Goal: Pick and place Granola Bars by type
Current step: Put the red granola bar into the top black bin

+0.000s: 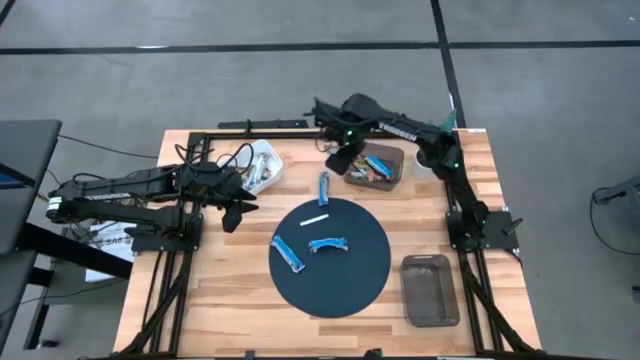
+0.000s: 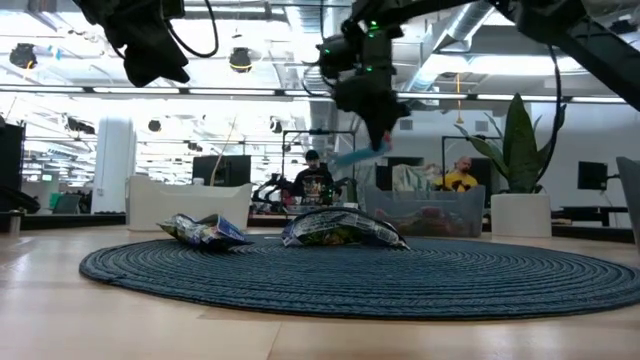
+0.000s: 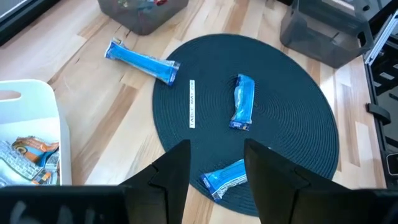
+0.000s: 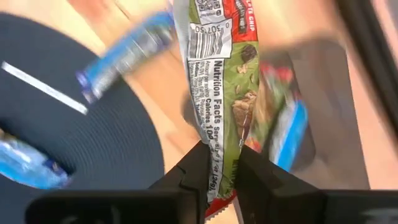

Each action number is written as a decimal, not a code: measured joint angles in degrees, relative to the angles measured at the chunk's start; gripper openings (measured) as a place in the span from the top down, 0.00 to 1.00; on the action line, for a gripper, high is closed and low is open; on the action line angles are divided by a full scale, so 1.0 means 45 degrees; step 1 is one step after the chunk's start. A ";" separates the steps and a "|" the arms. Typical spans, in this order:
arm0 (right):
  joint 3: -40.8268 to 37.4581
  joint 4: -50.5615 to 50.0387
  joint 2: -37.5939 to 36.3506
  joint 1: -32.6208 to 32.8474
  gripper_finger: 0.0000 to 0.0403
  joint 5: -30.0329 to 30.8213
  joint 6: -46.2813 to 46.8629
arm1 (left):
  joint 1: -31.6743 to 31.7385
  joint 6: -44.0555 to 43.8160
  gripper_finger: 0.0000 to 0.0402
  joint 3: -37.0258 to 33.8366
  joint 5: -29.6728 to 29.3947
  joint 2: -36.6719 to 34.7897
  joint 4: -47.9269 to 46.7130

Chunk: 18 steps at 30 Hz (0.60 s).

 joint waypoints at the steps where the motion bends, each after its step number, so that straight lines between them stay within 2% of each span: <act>1: -0.0292 -0.0070 -0.0235 -0.0178 0.87 -0.0058 0.0138 | 0.0000 0.0000 0.65 0.0000 0.0000 0.0000 0.0079; 7: -0.1346 -0.0042 -0.1072 -0.0994 0.91 -0.0186 0.1815 | 0.0005 0.0152 0.65 0.0000 -0.0003 0.0000 0.0276; 11: -0.2088 -0.0037 -0.1281 -0.1270 0.90 -0.0509 0.3081 | 0.0005 0.0238 0.65 0.0000 0.0000 0.0000 0.0420; 18: -0.3734 -0.0084 -0.1339 -0.1233 0.88 -0.1496 0.3438 | 0.0005 0.0233 0.65 0.0000 0.0000 0.0000 0.0737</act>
